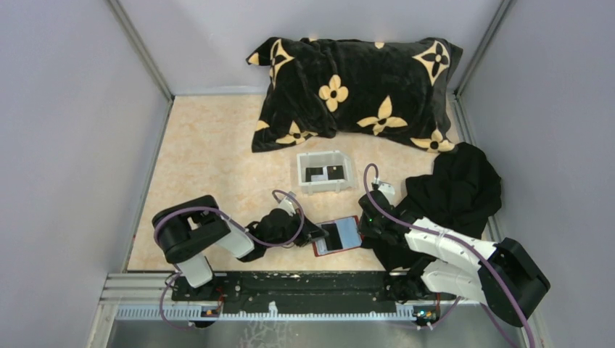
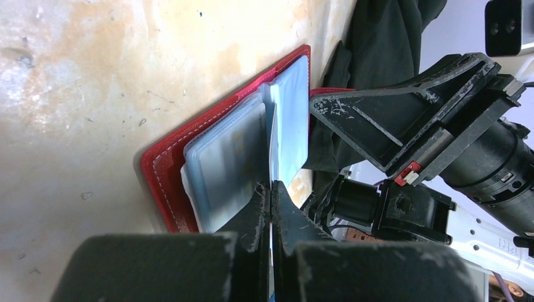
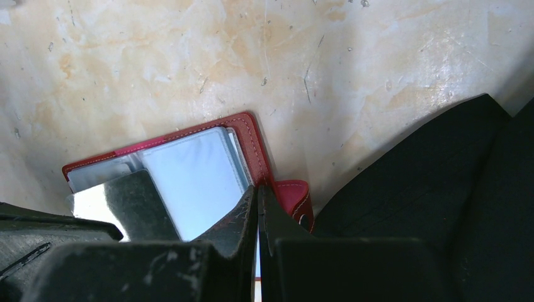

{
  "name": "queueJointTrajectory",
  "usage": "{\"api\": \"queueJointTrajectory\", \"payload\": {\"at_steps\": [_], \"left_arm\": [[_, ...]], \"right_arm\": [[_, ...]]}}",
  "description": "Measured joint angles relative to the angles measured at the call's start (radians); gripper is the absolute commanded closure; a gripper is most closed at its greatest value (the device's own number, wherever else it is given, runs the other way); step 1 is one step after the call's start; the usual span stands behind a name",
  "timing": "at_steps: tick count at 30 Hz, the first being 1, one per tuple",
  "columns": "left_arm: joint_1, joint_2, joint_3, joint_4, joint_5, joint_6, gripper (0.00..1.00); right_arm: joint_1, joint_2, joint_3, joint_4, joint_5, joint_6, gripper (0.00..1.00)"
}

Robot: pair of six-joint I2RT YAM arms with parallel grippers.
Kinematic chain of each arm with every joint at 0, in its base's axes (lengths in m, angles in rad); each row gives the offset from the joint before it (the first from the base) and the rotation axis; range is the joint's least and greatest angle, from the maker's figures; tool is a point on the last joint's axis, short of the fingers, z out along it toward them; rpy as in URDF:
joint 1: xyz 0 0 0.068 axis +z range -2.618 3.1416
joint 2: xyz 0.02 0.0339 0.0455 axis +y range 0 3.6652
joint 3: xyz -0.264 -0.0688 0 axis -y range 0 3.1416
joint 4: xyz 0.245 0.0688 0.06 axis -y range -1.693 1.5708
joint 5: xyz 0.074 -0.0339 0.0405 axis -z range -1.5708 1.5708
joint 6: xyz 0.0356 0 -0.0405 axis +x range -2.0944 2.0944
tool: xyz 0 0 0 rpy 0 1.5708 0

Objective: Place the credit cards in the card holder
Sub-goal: Insert the credit card into the card holder.

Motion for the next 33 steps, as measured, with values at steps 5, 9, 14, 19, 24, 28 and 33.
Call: {"api": "queueJointTrajectory", "payload": {"at_steps": [5, 9, 14, 19, 24, 28, 33], "left_arm": [[0.000, 0.014, 0.017, 0.001, 0.000, 0.000, 1.00], [0.000, 0.016, 0.019, 0.002, -0.001, 0.000, 1.00], [0.000, 0.021, 0.029, 0.000, -0.001, 0.002, 1.00], [0.000, 0.025, 0.031, -0.001, -0.010, 0.007, 1.00], [0.000, 0.024, 0.032, -0.004, -0.027, 0.025, 1.00], [0.000, 0.023, 0.041, -0.021, -0.046, 0.046, 1.00], [0.000, 0.022, 0.055, -0.036, -0.061, 0.074, 1.00]], "right_arm": [[0.000, -0.003, -0.002, 0.002, 0.000, 0.000, 1.00], [0.000, -0.007, -0.006, 0.005, 0.000, 0.000, 1.00], [0.000, -0.008, -0.006, 0.005, 0.000, 0.000, 1.00], [0.000, -0.009, -0.008, 0.006, 0.000, 0.000, 1.00], [0.000, -0.015, -0.013, 0.010, 0.000, 0.002, 1.00], [0.000, -0.015, -0.013, 0.010, 0.000, 0.002, 1.00], [0.000, -0.015, -0.013, 0.010, 0.000, 0.002, 1.00]]}}
